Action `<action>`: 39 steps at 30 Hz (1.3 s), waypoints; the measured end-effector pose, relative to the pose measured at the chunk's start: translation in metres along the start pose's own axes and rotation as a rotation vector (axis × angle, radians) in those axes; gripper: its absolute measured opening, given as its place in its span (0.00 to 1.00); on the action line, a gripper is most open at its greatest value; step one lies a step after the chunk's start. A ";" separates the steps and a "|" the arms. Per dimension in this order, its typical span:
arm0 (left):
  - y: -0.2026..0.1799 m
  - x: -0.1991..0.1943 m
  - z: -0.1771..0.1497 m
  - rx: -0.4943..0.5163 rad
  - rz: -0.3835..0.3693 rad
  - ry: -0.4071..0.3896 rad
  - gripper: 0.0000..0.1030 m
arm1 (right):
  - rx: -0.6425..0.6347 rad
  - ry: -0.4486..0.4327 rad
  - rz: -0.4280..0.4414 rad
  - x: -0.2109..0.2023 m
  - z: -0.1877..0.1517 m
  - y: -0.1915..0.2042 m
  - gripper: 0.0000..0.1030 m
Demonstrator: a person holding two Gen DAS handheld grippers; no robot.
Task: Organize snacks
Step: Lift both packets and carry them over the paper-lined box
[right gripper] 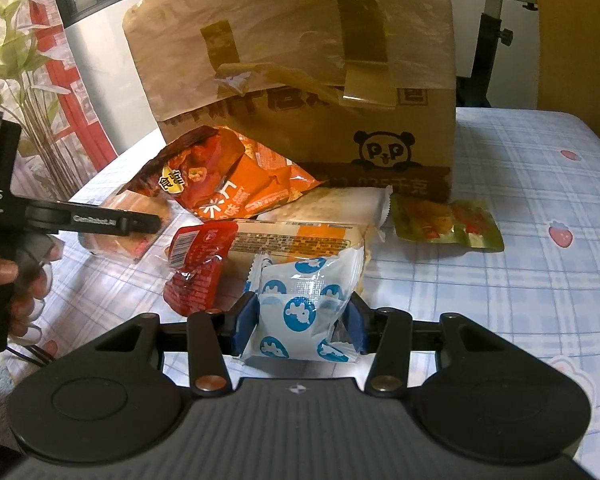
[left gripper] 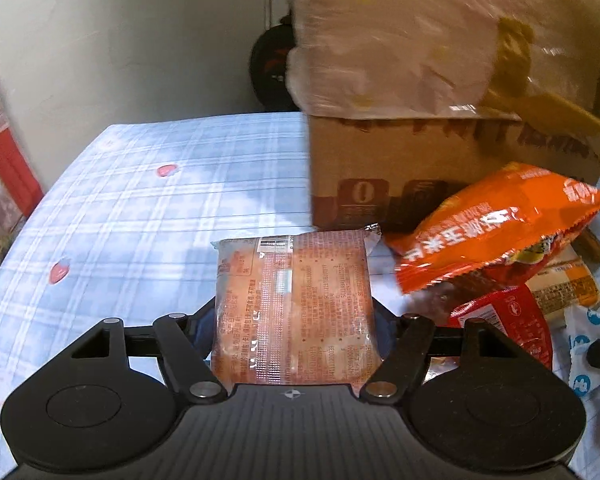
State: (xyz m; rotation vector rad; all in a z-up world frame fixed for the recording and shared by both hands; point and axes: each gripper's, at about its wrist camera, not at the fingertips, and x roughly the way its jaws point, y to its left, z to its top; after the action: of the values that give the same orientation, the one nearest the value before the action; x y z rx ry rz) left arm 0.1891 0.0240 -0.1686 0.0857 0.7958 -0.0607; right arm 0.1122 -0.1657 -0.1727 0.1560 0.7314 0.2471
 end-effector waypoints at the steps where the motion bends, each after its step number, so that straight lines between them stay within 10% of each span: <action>1: 0.003 -0.003 0.000 -0.010 0.000 -0.004 0.72 | -0.001 -0.003 0.003 0.000 0.000 0.000 0.47; 21: 0.031 -0.079 -0.014 -0.163 0.027 -0.141 0.72 | 0.002 -0.130 0.031 -0.028 0.022 0.000 0.47; 39: 0.015 -0.128 0.044 -0.117 -0.029 -0.333 0.72 | -0.069 -0.342 0.080 -0.084 0.092 0.005 0.47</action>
State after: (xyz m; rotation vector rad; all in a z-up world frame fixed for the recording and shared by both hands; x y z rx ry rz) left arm 0.1319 0.0376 -0.0458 -0.0464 0.4665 -0.0534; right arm 0.1133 -0.1889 -0.0496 0.1573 0.3768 0.3121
